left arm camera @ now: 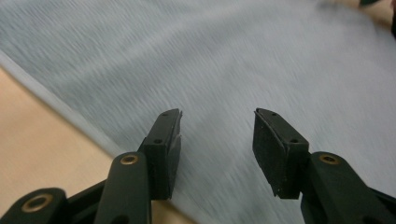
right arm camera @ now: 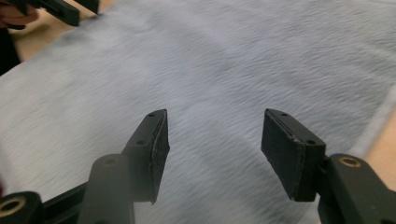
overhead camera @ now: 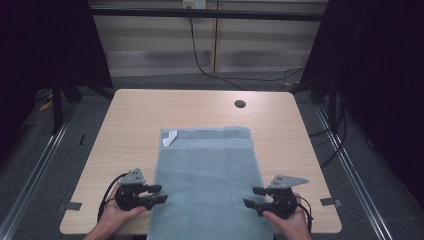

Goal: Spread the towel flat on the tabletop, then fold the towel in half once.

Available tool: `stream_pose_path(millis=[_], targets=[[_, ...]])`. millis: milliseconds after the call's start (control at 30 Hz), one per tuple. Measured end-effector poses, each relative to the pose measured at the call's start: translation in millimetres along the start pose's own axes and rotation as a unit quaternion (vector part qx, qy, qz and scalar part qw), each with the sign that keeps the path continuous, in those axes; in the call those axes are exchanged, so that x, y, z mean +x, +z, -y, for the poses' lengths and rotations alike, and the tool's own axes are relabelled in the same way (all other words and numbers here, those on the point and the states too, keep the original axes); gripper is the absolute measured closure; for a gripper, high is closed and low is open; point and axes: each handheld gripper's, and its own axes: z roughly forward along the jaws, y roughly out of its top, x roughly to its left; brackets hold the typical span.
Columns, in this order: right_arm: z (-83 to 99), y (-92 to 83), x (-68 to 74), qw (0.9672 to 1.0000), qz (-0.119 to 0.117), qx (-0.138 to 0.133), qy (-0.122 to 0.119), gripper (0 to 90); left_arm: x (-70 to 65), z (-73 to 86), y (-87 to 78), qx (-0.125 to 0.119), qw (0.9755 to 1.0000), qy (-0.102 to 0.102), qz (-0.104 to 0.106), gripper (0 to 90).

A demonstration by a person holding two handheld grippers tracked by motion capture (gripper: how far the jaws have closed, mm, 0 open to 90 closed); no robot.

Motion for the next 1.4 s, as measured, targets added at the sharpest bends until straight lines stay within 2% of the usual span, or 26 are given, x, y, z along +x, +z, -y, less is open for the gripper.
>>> stream_pose_path(millis=[67, 100, 167, 200, 267, 300, 400, 433, 467, 500, 567, 600, 667, 800, 967, 1133, 1200, 1300, 1333, 1400], targets=[[-5.2, 6.2, -8.7, 0.9999, 0.012, 0.006, -0.002, 42.0, 8.2, -10.9, 3.5, -0.01, 0.9997, 0.003, -0.021, 51.7], [-9.1, 9.2, -13.2, 0.9997, 0.022, 0.007, -0.004, 42.1, 14.5, -18.0, 6.4, -0.015, 0.9995, -0.006, -0.027, 51.7], [-20.0, 16.0, -25.4, 0.9995, 0.03, -0.002, 0.002, 41.5, 22.2, -28.0, 12.5, -0.017, 0.9992, -0.007, -0.036, 51.5], [-24.0, 18.8, -28.9, 0.9994, 0.033, -0.004, 0.001, 41.4, 27.2, -34.9, 17.5, -0.015, 0.9987, -0.005, -0.049, 51.1], [-33.6, 28.1, -37.9, 0.9992, 0.04, -0.004, 0.007, 41.4, 36.1, -43.7, 24.5, -0.024, 0.9978, -0.02, -0.058, 51.2], [-38.8, 34.9, -43.4, 0.999, 0.044, 0.0, 0.008, 41.4, 38.6, -45.7, 27.7, -0.028, 0.9974, -0.023, -0.062, 51.3], [-48.4, 49.8, -55.1, 0.9987, 0.051, 0.001, 0.01, 41.6, 47.7, -48.8, 39.4, -0.011, 0.9961, -0.02, -0.085, 51.4], [-50.0, 53.2, -57.4, 0.9986, 0.052, 0.002, 0.01, 41.5, 51.3, -47.3, 43.6, -0.008, 0.9956, -0.026, -0.089, 51.4], [-51.7, 58.4, -60.4, 0.9985, 0.053, 0.006, 0.013, 41.7, 52.7, -46.0, 45.4, -0.004, 0.9955, -0.03, -0.089, 51.4], [-51.6, 61.2, -62.4, 0.9985, 0.053, 0.007, 0.014, 41.9, 53.7, -43.9, 47.5, -0.001, 0.9955, -0.026, -0.091, 51.4], [-48.1, 67.2, -65.3, 0.9979, 0.057, 0.025, 0.016, 42.3, 53.5, -42.9, 49.2, -0.003, 0.9958, -0.017, -0.09, 51.0], [-46.1, 66.3, -64.5, 0.998, 0.059, 0.02, 0.013, 42.1, 53.2, -43.4, 49.4, -0.001, 0.9958, -0.017, -0.09, 50.7], [-44.9, 63.8, -61.8, 0.9978, 0.059, 0.026, 0.017, 42.0, 51.9, -42.8, 50.4, -0.001, 0.9958, -0.009, -0.091, 50.5], [-37.0, 60.2, -51.6, 0.9968, 0.074, 0.026, -0.015, 41.4, 49.2, -41.7, 50.3, 0.0, 0.9965, -0.003, -0.083, 48.8], [-29.5, 50.8, -41.9, 0.9971, 0.069, 0.032, 0.003, 41.2, 40.7, -39.1, 46.4, 0.014, 0.997, -0.004, -0.076, 49.0], [-20.5, 40.6, -25.9, 0.9966, 0.066, 0.049, -0.008, 41.0, 27.4, -32.5, 40.9, 0.026, 0.9976, 0.009, -0.064, 48.9], [-18.9, 36.0, -21.7, 0.9967, 0.054, 0.06, 0.004, 39.8, 23.7, -31.0, 39.9, 0.029, 0.9978, 0.013, -0.058, 48.6], [-18.7, 33.3, -20.1, 0.9964, 0.049, 0.07, 0.0, 37.9, 20.4, -29.8, 39.3, 0.032, 0.998, 0.019, -0.051, 47.7], [-21.1, 32.9, -22.8, 0.9964, 0.04, 0.074, 0.007, 35.1, 19.7, -29.5, 39.5, 0.031, 0.9981, 0.022, -0.05, 47.3], [-28.8, 31.2, -30.3, 0.9975, 0.041, 0.058, 0.006, 35.1, 19.3, -29.0, 39.2, 0.032, 0.9979, 0.026, -0.05, 47.2]])
